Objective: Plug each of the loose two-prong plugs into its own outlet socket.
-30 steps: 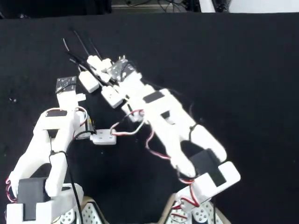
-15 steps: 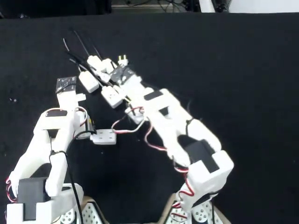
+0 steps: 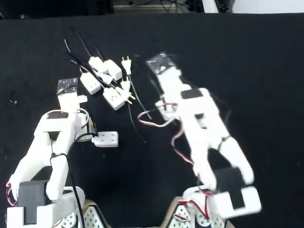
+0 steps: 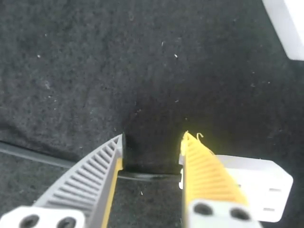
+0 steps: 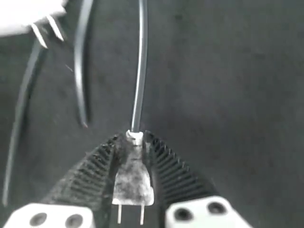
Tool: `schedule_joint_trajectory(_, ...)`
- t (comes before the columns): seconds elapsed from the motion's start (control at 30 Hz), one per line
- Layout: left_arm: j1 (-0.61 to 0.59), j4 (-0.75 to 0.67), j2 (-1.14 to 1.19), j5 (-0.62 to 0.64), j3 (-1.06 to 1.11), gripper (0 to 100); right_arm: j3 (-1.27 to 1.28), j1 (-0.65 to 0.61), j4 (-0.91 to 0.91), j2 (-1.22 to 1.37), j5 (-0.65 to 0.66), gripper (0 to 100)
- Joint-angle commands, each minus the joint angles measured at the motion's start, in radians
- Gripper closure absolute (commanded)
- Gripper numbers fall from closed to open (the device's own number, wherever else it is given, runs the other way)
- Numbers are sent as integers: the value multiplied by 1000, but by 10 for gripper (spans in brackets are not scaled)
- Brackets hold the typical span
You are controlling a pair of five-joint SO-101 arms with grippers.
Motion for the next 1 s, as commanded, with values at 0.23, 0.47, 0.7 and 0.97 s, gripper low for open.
schedule_joint_trajectory(0.23,10,-9,-5,5,-7,798,179,147,-83,-61,8,986)
schedule_joint_trajectory(0.47,10,-9,-5,5,-4,798,70,61,176,-13,97,849)
schedule_joint_trajectory(0.7,10,-9,-5,5,-4,798,-154,175,414,-15,264,864)
schedule_joint_trajectory(0.97,8,-9,-5,5,-2,798,-41,358,183,90,760,924)
